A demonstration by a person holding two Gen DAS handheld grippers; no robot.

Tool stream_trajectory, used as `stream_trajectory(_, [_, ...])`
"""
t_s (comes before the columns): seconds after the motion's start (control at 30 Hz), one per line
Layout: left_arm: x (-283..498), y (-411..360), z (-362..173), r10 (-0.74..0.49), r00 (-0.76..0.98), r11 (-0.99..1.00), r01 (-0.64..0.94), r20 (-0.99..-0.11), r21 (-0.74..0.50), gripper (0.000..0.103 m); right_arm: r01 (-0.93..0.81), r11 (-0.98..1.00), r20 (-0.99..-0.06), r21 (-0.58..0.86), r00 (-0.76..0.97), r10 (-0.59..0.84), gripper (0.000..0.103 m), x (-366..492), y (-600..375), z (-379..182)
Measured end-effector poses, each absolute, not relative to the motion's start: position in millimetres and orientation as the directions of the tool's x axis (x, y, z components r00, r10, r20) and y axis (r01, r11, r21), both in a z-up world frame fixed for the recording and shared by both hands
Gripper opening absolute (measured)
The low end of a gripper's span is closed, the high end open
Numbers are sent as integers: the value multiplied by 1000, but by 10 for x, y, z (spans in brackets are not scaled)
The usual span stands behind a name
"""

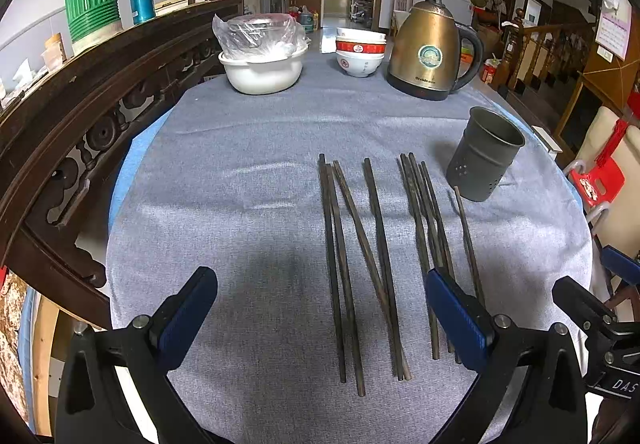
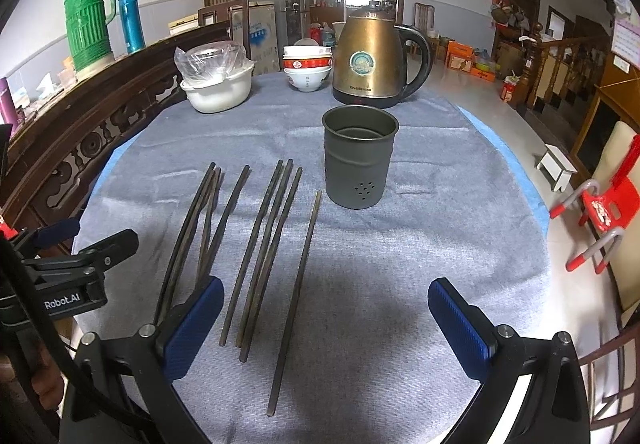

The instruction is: Organize utensils

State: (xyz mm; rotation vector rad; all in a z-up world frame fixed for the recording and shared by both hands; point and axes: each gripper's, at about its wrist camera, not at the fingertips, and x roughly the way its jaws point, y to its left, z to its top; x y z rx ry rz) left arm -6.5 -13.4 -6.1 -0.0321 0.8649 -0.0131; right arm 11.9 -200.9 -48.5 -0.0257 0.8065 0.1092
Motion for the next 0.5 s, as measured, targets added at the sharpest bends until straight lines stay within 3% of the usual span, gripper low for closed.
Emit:
stream_trajectory(0.4, [-43,-104,-125,-29,636,999,1,-771,-36,103,-122,989,-761,79,634,139,103,193,-2071,-602])
stream_trajectory(0.5, [-32,-53,-177,-36,623,999,-7,-781,-52,103,-114,986,-788,124,592,168,96,270,-2162,-695])
